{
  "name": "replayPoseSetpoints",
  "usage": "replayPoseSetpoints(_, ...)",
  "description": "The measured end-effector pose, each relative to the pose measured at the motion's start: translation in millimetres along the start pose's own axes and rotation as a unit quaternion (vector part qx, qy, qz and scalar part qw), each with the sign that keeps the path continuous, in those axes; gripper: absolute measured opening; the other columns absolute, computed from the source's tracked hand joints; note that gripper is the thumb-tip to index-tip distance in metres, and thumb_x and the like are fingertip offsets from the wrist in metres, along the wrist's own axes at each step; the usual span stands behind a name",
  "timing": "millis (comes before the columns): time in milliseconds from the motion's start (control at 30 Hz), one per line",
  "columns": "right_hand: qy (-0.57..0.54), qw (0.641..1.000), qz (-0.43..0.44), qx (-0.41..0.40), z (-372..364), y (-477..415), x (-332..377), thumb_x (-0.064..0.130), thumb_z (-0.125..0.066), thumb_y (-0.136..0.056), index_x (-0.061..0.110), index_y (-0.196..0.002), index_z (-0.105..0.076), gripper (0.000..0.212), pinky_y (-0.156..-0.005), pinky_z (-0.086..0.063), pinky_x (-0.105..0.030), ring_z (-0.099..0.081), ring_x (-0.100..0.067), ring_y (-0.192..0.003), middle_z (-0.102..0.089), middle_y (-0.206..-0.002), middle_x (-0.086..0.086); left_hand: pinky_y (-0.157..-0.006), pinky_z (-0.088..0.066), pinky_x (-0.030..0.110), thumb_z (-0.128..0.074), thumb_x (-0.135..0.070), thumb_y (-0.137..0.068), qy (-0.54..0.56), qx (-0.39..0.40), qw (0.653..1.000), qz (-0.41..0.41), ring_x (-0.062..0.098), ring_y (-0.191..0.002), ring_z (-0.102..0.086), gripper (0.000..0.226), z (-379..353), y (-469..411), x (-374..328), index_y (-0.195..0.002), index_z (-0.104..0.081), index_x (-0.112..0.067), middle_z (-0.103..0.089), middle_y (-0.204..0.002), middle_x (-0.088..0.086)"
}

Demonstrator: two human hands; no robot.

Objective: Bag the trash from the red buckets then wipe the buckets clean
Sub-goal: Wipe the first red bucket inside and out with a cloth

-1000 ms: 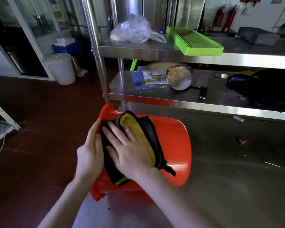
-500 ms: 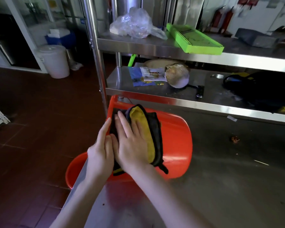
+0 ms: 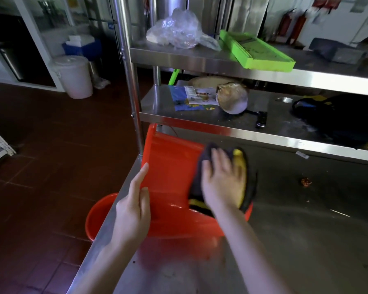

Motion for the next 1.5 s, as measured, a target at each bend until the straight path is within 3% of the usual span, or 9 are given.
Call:
replayPoseSetpoints(233,-0.031,0.959,0.281,0.002,-6,40,72,0.056,-0.029,-0.1,0.031,-0.15,-0.034,0.056,-0.118,-0.019,-0.05,-0.03,-0.033,-0.142,-0.027,-0.159,0.008,-0.034,-0.03,0.02,-0.031,-0.032,-0.098,-0.017,-0.016,1.0,0.014,0.008,-0.032,-0.039,0.048,22,-5,11,-0.136,-0.033,-0.061,-0.059,-0.058,0.004)
replayPoseSetpoints(533,-0.054,0.99,-0.089,0.096,11,-20,-53,0.055,-0.023,-0.099,0.035,-0.149,-0.032,0.055,-0.12,-0.014,-0.043,-0.014,-0.02,-0.149,-0.026,-0.158,0.012,-0.037,-0.028,0.01,-0.035,-0.023,-0.095,-0.005,-0.006,1.0,-0.001,0.0,-0.034,-0.033,0.054,9,30,3,-0.139,-0.038,-0.054,-0.052,-0.054,-0.006)
replayPoseSetpoints(767,-0.084,0.968,0.235,0.025,7,49,70,0.05,-0.03,-0.1,0.029,-0.148,-0.038,0.053,-0.115,-0.024,-0.05,-0.041,-0.029,-0.135,-0.034,-0.156,0.008,-0.035,-0.035,0.027,-0.032,-0.027,-0.095,-0.043,-0.011,0.999,-0.021,0.014,-0.034,-0.045,0.05,14,14,-2,-0.137,-0.036,-0.054,-0.054,-0.051,0.005)
replayPoseSetpoints(833,-0.072,0.964,0.254,0.022,4,57,72,0.051,-0.029,-0.101,0.03,-0.149,-0.035,0.053,-0.116,-0.023,-0.05,-0.04,-0.029,-0.137,-0.03,-0.158,0.007,-0.039,-0.04,0.03,-0.031,-0.039,-0.091,-0.023,-0.002,1.0,0.007,0.021,-0.042,-0.054,0.045,21,11,-7,-0.129,-0.034,-0.063,-0.065,-0.064,0.006)
replayPoseSetpoints(933,-0.057,0.969,0.24,0.0,4,57,64,0.051,-0.034,-0.1,0.029,-0.149,-0.035,0.054,-0.116,-0.025,-0.051,-0.04,-0.03,-0.137,-0.031,-0.157,0.007,-0.048,-0.045,0.012,-0.037,-0.047,-0.089,-0.015,-0.001,0.999,0.045,0.003,-0.068,-0.065,0.039,28,-16,-25,-0.126,-0.04,-0.059,-0.068,-0.088,-0.025)
replayPoseSetpoints(1033,-0.071,0.961,0.267,-0.006,1,72,62,0.052,-0.037,-0.098,0.031,-0.15,-0.033,0.056,-0.116,-0.025,-0.052,-0.033,-0.025,-0.142,-0.031,-0.157,0.009,-0.053,-0.042,0.015,-0.043,-0.053,-0.093,-0.043,-0.005,0.993,0.111,0.005,-0.066,-0.06,0.047,17,-79,-37,-0.138,-0.03,-0.055,-0.062,-0.073,-0.009)
replayPoseSetpoints(1133,-0.087,0.947,0.307,-0.034,-7,91,50,0.053,-0.037,-0.098,0.033,-0.15,-0.031,0.056,-0.115,-0.024,-0.053,-0.028,-0.025,-0.144,-0.028,-0.158,0.01,-0.07,-0.046,0.031,-0.038,-0.057,-0.095,-0.134,0.054,0.973,0.177,0.022,-0.081,-0.059,0.055,-5,-122,-46,-0.146,-0.023,-0.044,-0.057,-0.095,0.0)
replayPoseSetpoints(1267,-0.086,0.959,0.269,-0.033,-8,75,18,0.057,-0.036,-0.096,0.033,-0.15,-0.033,0.059,-0.118,-0.021,-0.049,-0.023,-0.024,-0.147,-0.027,-0.159,0.007,-0.091,-0.047,0.04,-0.034,-0.045,-0.101,-0.185,0.081,0.967,0.157,0.04,-0.107,-0.058,0.045,-23,-122,-53,-0.145,-0.039,-0.034,-0.058,-0.129,0.019)
replayPoseSetpoints(1500,-0.068,0.993,-0.051,0.081,0,-19,-71,0.053,-0.031,-0.1,0.028,-0.15,-0.033,0.057,-0.119,-0.019,-0.043,-0.025,-0.026,-0.146,-0.028,-0.159,0.004,-0.049,-0.056,0.039,-0.031,-0.038,-0.104,-0.138,0.053,0.985,0.086,0.028,-0.052,-0.063,0.039,5,-84,-40,-0.14,-0.035,-0.052,-0.064,-0.065,0.008)
Point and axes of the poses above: each hand's wrist, its own y-axis away from the middle knuckle, its own z-axis out of the back of the hand, x = y × z, the point moved 1 cm from there along -y, towards the middle knuckle
